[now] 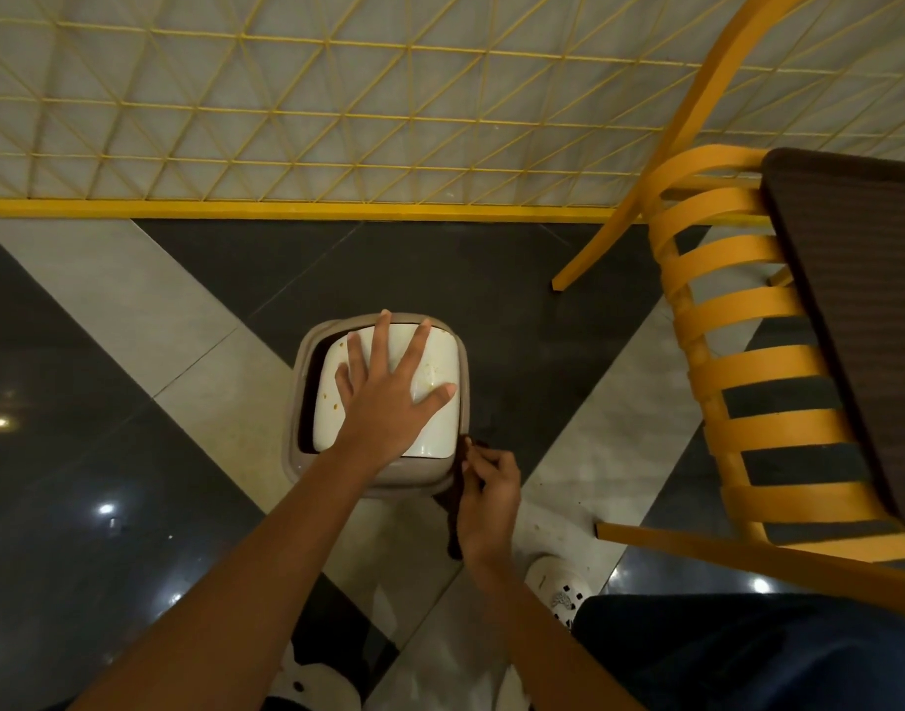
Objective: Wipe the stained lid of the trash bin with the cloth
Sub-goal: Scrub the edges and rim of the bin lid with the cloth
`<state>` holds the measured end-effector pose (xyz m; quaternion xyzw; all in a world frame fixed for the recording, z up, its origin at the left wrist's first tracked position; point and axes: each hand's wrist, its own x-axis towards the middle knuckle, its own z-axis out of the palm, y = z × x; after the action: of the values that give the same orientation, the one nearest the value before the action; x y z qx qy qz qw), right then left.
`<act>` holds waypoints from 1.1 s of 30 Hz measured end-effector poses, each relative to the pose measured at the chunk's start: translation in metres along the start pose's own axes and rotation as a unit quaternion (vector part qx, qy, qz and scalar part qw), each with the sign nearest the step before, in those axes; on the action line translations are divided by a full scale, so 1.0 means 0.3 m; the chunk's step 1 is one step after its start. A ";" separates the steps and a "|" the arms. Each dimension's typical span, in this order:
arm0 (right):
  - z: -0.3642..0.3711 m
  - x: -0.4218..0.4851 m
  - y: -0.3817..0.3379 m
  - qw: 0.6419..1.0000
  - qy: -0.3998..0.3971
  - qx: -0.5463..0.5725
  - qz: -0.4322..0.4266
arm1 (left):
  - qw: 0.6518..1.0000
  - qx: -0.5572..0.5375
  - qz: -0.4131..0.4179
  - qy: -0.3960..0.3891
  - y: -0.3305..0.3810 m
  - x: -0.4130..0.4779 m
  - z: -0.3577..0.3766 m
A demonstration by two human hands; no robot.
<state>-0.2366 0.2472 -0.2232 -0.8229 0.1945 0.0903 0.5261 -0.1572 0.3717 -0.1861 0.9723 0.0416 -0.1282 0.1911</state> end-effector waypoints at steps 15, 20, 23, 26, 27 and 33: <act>0.010 0.264 -0.153 0.997 0.016 -0.072 -0.008 | 1.000 0.004 -0.008 0.010 -0.003 0.004 0.011; -0.003 0.335 -0.197 0.997 -0.013 -0.063 -0.042 | 1.000 0.003 -0.012 0.003 -0.003 0.006 0.011; -0.009 0.255 -0.127 0.999 -0.008 -0.034 -0.018 | 1.000 -0.003 -0.013 0.007 -0.002 0.003 0.014; -0.017 0.234 -0.120 1.000 -0.012 -0.020 -0.003 | 1.000 -0.005 -0.004 0.017 -0.003 0.000 0.013; -0.019 0.250 -0.144 1.000 -0.008 -0.011 -0.008 | 1.000 -0.004 -0.004 0.015 -0.004 0.000 0.012; -0.003 0.312 -0.311 0.983 -0.021 -0.047 -0.175 | 1.000 0.016 -0.012 0.001 0.004 -0.002 0.002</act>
<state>-0.1128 0.2598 -0.1784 -0.8662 0.0321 0.0234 0.4982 -0.1576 0.3705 -0.1860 0.9747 0.0517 -0.1302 0.1741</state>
